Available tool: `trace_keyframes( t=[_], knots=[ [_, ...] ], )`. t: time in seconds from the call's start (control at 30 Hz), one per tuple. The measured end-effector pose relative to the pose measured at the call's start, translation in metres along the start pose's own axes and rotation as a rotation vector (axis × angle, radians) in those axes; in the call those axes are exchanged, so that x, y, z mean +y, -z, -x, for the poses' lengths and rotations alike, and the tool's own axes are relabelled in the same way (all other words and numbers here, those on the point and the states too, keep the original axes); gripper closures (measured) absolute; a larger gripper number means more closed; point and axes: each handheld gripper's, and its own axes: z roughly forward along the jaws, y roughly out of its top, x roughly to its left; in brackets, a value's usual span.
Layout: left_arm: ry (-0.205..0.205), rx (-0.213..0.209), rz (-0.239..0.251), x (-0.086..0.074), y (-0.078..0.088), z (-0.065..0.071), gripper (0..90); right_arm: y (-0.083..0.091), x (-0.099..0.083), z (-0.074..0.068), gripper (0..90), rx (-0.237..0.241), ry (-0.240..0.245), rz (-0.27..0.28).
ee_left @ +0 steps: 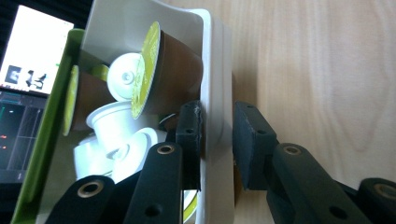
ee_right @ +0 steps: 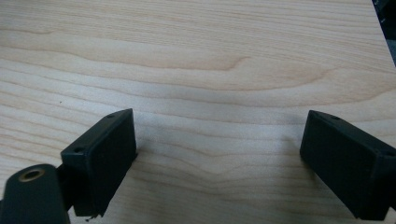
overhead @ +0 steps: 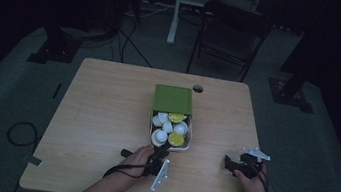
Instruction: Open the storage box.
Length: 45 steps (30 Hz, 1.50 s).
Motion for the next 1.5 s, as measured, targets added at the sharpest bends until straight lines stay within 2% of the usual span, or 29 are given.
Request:
trace_keyframes(
  t=[0.63,1.1,1.5],
  knots=[
    [-0.020,-0.006,0.008,0.005,0.016,0.009,73.7,0.000,0.000,0.000,10.2,0.000,0.000,0.000],
    [-0.013,-0.021,0.012,0.007,0.027,0.013,73.7,0.000,0.000,0.000,10.2,0.000,0.000,0.000],
    [-0.001,-0.018,0.018,0.005,0.024,0.013,73.4,0.000,0.000,0.000,10.2,0.000,0.000,0.000]
  ],
)
